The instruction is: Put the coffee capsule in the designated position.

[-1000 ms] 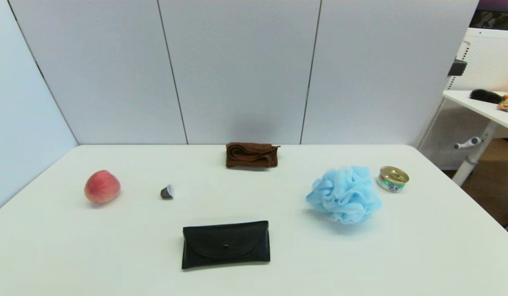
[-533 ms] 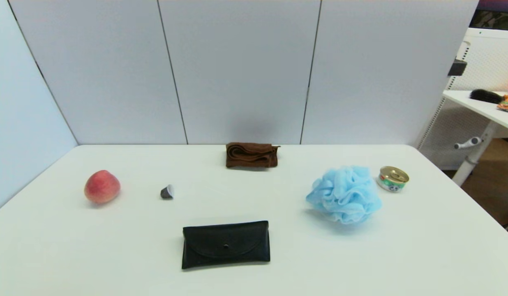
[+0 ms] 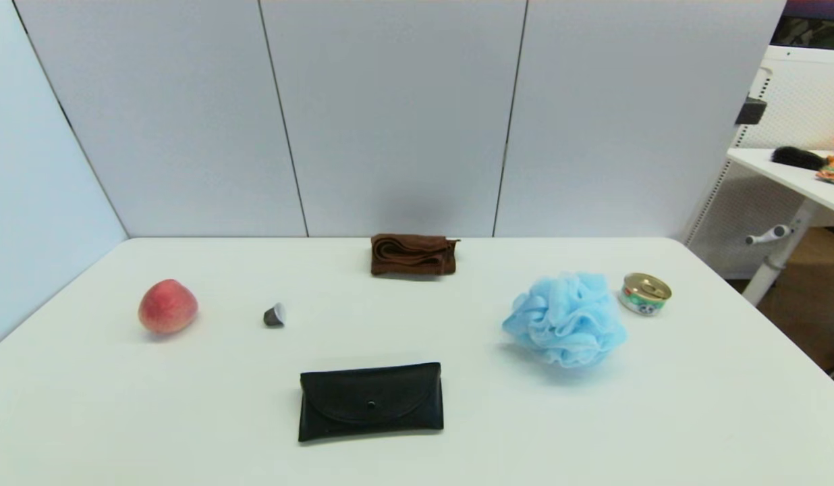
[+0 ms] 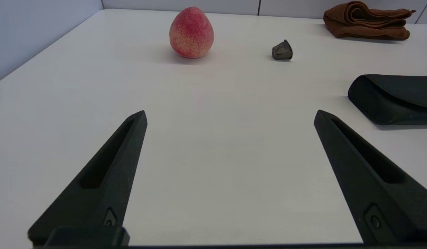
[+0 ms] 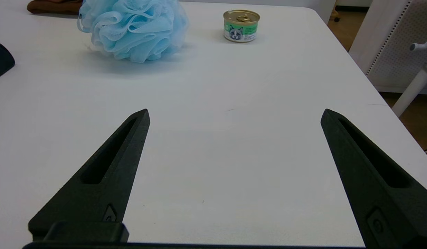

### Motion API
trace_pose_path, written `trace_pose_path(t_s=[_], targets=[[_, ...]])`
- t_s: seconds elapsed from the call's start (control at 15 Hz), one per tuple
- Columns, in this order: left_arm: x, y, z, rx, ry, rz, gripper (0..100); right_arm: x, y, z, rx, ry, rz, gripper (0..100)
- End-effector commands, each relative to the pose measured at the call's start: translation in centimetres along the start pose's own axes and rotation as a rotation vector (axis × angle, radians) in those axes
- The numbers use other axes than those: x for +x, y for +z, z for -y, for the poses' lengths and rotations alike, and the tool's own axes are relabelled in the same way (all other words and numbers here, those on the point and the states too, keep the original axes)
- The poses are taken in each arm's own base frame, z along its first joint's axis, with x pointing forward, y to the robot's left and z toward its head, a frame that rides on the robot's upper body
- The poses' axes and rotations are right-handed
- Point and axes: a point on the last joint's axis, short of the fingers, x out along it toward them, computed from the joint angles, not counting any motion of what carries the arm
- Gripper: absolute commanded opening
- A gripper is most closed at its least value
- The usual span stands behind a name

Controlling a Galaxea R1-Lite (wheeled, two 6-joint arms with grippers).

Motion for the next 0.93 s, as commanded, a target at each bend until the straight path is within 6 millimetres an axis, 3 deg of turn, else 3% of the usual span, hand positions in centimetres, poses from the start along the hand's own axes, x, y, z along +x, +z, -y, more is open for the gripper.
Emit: trace_pose_path(t_s=[0.07, 0.4, 0.67, 0.93], targets=[[0.0, 0.0, 0.0, -0.001, 0.0, 0.0, 100, 0.0, 0.0, 0.0, -0.001, 0.001, -0.001, 100], [0.5, 0.2, 0.0, 0.001, 0.001, -0.069, 100, 0.0, 0.0, 0.0, 0.0, 0.001, -0.003, 100], [2.0, 6.3, 0.1, 0.074, -0.023, -0.146, 100, 0.0, 0.0, 0.0, -0.001, 0.001, -0.001, 100], [6.0, 12.4, 0.4, 0.099, -0.074, -0.204, 100, 0.0, 0.0, 0.0, -0.001, 0.001, -0.001, 100]])
